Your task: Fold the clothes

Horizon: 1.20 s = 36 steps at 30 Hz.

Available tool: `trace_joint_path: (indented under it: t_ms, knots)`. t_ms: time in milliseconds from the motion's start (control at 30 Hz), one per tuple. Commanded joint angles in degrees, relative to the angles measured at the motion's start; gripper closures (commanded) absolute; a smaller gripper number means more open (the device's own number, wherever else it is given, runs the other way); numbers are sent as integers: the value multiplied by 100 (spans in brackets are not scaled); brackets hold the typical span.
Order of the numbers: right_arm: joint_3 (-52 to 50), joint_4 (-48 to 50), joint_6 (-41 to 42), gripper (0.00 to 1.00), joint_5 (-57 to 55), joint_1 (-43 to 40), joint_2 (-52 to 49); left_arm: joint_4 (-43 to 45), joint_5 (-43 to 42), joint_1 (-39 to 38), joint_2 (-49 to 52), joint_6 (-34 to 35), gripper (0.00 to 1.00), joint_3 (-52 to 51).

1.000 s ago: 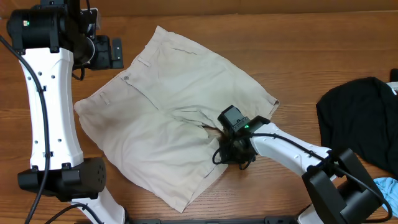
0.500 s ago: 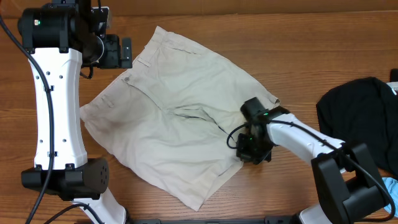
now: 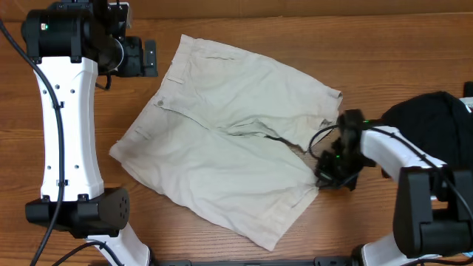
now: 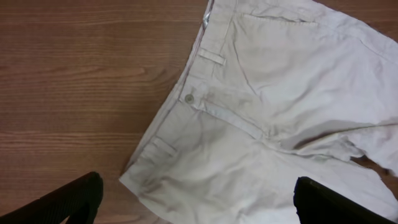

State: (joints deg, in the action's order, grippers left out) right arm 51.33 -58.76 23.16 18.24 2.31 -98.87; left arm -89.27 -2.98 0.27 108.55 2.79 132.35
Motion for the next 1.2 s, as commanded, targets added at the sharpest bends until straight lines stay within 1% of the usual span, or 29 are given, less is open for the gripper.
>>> trace_joint_path:
  t_ms: [0, 33, 100, 167, 200, 233, 367, 500, 633, 800, 1167]
  knots:
    - [302, -190, -608, 84, 107, -527, -26, 37, -48, -42, 313, -114, 0, 11]
    - [450, -310, -852, 73, 157, -629, -26, 57, -48, -42, 413, -116, 0, 11]
    - [745, -549, -1064, 44, 133, -737, -26, 133, -61, -42, 619, -146, 0, 11]
    - [1189, -870, -1311, 25, 129, -782, -26, 254, -164, -42, 866, -293, 0, 11]
    - [1416, -1021, -1397, 11, 111, -780, -26, 334, -256, -46, 1023, -391, 0, 11]
    - [1694, -1204, -1475, 1, 66, -780, -26, 413, -385, -50, 1172, -540, 0, 11]
    - [2732, -1860, -1609, 0, -149, -778, -26, 667, -896, -107, 1722, -1198, 0, 11]
    - [3364, -2146, -1613, 0, -164, -778, -26, 962, -944, -155, 2291, -1357, 0, 11]
    - [3425, -2177, -1615, 0, -175, -778, -26, 1182, -1191, -160, 2815, -1797, 0, 11]
    - [3425, -2236, -1615, 0, -212, -774, -26, 1246, -1139, -140, 3292, -1915, 0, 11]
    - [3425, -2258, -1615, 0, -214, -774, -26, 1329, -573, -59, 3919, -1954, 0, 7]
